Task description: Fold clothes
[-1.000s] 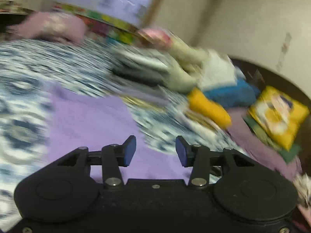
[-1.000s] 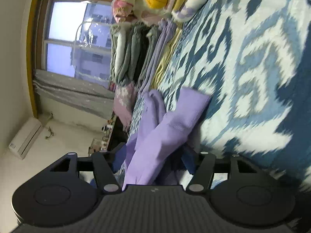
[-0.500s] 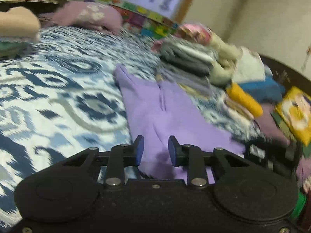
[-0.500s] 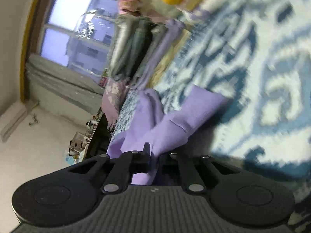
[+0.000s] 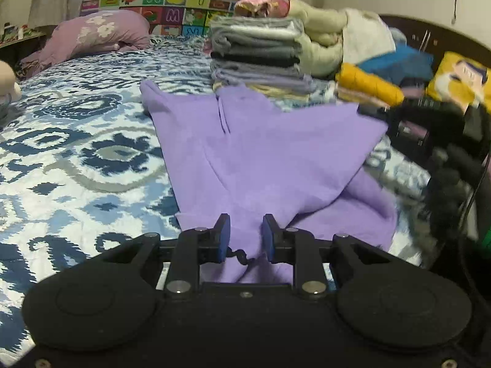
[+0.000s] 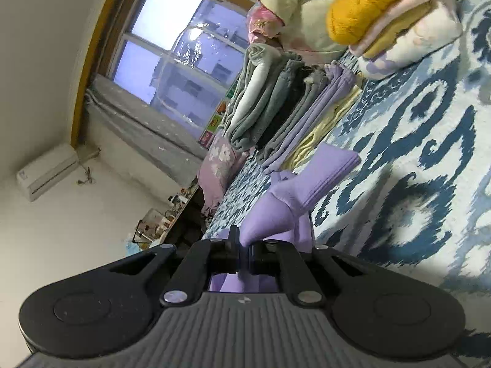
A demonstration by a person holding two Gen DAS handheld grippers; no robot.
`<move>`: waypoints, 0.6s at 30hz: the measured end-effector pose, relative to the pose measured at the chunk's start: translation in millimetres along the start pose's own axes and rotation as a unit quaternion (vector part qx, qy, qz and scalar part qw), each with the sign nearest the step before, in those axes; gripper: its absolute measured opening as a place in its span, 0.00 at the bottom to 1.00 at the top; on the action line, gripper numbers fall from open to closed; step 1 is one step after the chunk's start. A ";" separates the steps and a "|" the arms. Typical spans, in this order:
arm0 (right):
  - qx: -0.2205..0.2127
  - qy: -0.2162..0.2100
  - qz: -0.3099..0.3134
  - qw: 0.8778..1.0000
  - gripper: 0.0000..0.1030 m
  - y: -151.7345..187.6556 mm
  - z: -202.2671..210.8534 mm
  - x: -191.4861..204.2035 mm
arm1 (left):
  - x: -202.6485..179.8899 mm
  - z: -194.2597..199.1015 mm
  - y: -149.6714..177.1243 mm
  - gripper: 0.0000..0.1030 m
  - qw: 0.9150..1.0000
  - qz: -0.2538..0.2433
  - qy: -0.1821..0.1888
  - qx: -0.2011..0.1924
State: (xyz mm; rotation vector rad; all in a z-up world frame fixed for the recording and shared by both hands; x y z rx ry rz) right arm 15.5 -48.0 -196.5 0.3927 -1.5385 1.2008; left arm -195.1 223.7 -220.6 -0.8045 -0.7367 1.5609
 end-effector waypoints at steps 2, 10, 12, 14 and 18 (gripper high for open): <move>0.000 -0.002 -0.004 1.000 0.07 -1.0 -0.4 -0.4 | -2.2 -7.8 4.8 0.21 1.000 -0.011 -0.005 0.014; 0.000 -0.012 -0.003 1.000 0.07 0.5 5.9 3.5 | -4.1 -18.7 14.1 0.21 0.998 -0.045 -0.005 0.039; 0.004 -0.023 0.008 1.000 0.07 1.3 7.1 10.2 | 0.7 -14.4 12.2 0.21 0.999 -0.023 0.006 0.037; 0.007 -0.035 0.020 0.999 0.07 1.9 8.7 17.2 | 7.8 -7.6 8.0 0.21 0.999 0.010 0.022 0.032; 0.008 -0.038 0.026 0.999 0.07 0.3 12.4 21.4 | 42.9 15.2 -5.4 0.21 0.994 0.104 0.018 -0.018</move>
Point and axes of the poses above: each gripper's, at about its wrist camera, not at the fingertips, and z roughly against the way its jaws point, x to its left, y to its underside, the point moved 5 cm from there along -z, roughly the way its jaws point, and after that the axes turned 3 degrees about -z, right-handed, at the moved point
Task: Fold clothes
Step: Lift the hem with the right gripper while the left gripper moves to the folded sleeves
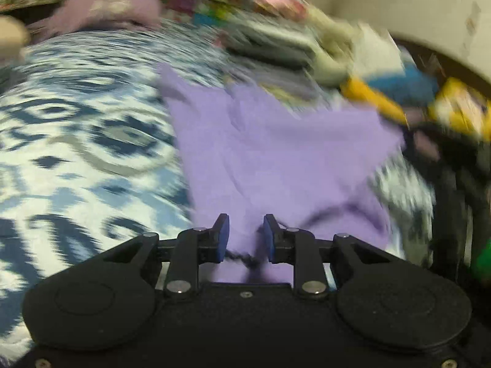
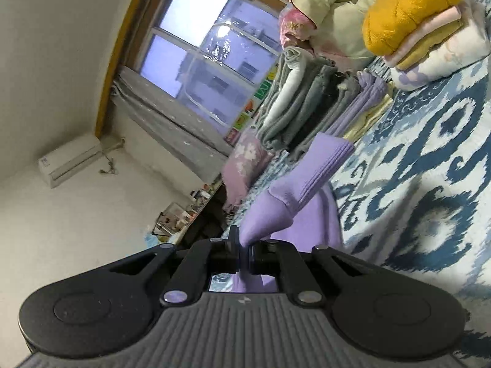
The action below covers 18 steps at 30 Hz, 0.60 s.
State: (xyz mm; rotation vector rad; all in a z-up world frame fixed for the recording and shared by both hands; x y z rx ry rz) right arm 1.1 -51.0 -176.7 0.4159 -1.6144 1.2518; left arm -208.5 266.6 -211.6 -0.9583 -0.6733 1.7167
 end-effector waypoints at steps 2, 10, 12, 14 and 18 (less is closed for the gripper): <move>0.006 0.014 -0.005 1.000 0.07 0.7 -1.5 -4.2 | 14.4 6.7 -6.2 0.22 0.999 0.030 -0.016 -0.018; 0.011 0.002 -0.008 1.000 0.07 3.6 0.8 0.4 | 21.9 -14.9 -46.1 0.22 0.997 0.014 -0.060 -0.041; 0.014 0.000 -0.012 1.000 0.07 5.0 0.8 -0.1 | 29.2 -30.9 -61.4 0.22 0.996 0.010 -0.072 -0.044; 0.016 -0.011 -0.010 1.000 0.07 4.7 3.9 3.8 | 38.8 -48.2 -75.2 0.22 0.996 0.014 -0.073 -0.046; 0.019 -0.036 -0.008 0.999 0.07 3.5 11.3 10.8 | 62.6 -85.1 -103.0 0.22 0.995 0.029 -0.079 -0.051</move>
Point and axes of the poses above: each gripper's, at about its wrist camera, not at the fingertips, and z roughly against the way its jaws point, x to its left, y to its underside, the point moved 5 cm from there along -z, roughly the way its jaws point, and after that the axes turned 3 degrees about -z, right-handed, at the moved point
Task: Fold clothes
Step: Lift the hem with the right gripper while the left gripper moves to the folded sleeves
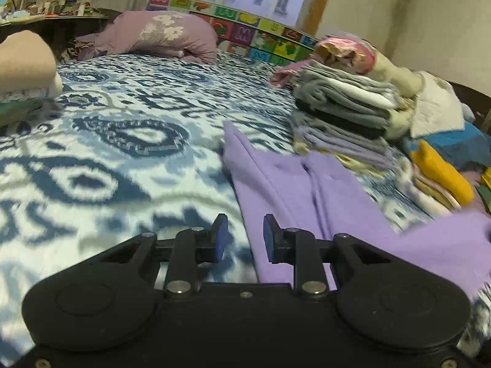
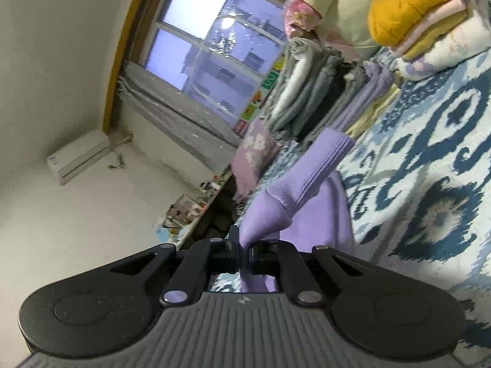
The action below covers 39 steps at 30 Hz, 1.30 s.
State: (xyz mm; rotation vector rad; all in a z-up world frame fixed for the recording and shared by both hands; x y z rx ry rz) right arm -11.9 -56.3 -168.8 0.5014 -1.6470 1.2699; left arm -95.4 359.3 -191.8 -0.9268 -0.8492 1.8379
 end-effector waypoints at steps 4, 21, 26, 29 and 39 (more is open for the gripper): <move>0.009 -0.016 -0.001 1.000 0.07 0.4 4.5 1.5 | 5.8 -49.5 -24.5 0.22 1.000 -0.006 -0.002 0.005; 0.028 -0.014 -0.046 0.998 0.07 3.2 -9.2 -20.6 | -27.8 -123.6 -54.1 0.22 0.990 -0.125 0.045 0.047; 0.030 -0.017 -0.048 0.998 0.07 4.4 -8.1 -18.9 | -11.0 -113.9 -79.5 0.23 0.996 -0.082 0.027 0.021; 0.030 -0.016 -0.049 0.998 0.07 5.0 -7.3 -18.9 | 2.2 -135.0 -85.7 0.20 0.998 -0.050 -0.007 0.036; 0.035 -0.013 -0.056 0.998 0.07 4.4 -11.9 -24.0 | -37.0 -200.8 -62.9 0.17 0.990 -0.115 -0.004 0.086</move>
Point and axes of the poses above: each gripper's, at about its wrist camera, not at the fingertips, and z roughly against the way its jaws point, x to its left, y to its underside, the point moved 5 cm from there along -z, roughly the way its jaws point, and after that the axes turned 3 degrees about -z, right-handed, at the moved point
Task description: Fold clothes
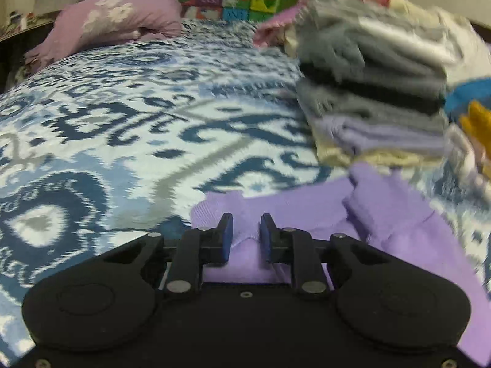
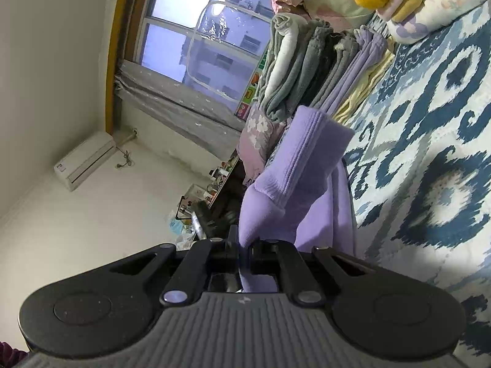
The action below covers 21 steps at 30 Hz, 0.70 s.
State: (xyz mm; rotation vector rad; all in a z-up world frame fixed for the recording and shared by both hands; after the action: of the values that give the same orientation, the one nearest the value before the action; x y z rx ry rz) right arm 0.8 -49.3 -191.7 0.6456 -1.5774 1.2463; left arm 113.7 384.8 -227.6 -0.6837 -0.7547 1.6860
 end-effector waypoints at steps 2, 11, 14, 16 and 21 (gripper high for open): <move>0.001 0.003 -0.004 1.000 0.07 -0.3 -0.9 -2.3 | -0.5 1.1 0.5 0.18 1.000 -0.005 0.005 0.004; -0.002 -0.004 0.002 1.000 0.07 0.9 4.5 4.6 | 50.0 66.9 -5.6 0.18 0.999 0.038 0.006 -0.038; -0.003 -0.004 0.002 1.000 0.07 -0.6 4.2 3.9 | 48.8 54.4 0.2 0.18 0.999 0.035 0.008 -0.023; -0.004 -0.005 0.000 1.000 0.07 -1.7 4.3 3.0 | 34.9 41.5 -1.1 0.18 0.999 0.022 0.025 -0.017; -0.003 0.002 -0.004 1.000 0.07 -2.6 0.6 -1.9 | -7.9 3.4 7.4 0.17 0.997 -0.078 0.000 0.015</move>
State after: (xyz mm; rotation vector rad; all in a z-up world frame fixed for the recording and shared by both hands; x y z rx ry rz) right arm 3.5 -51.0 -192.4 0.6451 -1.5743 1.2347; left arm 108.4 375.3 -230.8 -0.5894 -0.7626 1.5522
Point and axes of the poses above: each gripper's, at about its wrist camera, not at the fingertips, and z roughly against the way its jaws point, x to its left, y to its underside, the point moved 5 cm from there along -z, roughly the way its jaws point, and after that the axes turned 3 degrees about -z, right-handed, at the moved point
